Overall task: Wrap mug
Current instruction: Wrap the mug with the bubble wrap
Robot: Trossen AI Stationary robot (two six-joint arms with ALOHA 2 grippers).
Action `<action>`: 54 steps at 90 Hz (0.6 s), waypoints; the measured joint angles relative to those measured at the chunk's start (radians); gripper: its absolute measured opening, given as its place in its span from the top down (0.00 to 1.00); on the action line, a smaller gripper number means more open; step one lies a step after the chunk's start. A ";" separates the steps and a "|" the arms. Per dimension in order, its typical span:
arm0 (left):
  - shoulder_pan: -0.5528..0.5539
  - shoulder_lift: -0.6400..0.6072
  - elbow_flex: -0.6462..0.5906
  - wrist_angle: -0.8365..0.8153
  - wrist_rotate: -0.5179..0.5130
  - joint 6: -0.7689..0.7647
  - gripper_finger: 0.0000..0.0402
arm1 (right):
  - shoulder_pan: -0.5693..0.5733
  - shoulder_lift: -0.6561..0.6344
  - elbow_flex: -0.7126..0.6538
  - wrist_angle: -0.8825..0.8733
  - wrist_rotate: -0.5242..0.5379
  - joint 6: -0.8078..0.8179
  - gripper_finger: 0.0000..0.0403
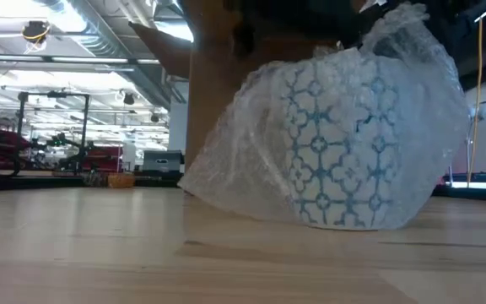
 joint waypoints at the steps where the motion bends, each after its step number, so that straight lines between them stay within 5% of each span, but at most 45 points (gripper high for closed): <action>1: 0.000 0.005 0.000 0.003 0.001 -0.003 1.00 | 0.000 0.000 -0.001 -0.004 -0.002 -0.001 1.00; 28: 0.000 0.038 0.003 0.001 -0.001 -0.015 1.00 | 0.000 0.001 0.001 -0.020 -0.006 0.003 1.00; 54: -0.007 0.039 0.002 -0.005 0.007 -0.013 1.00 | 0.003 -0.048 0.149 -0.344 -0.043 0.107 1.00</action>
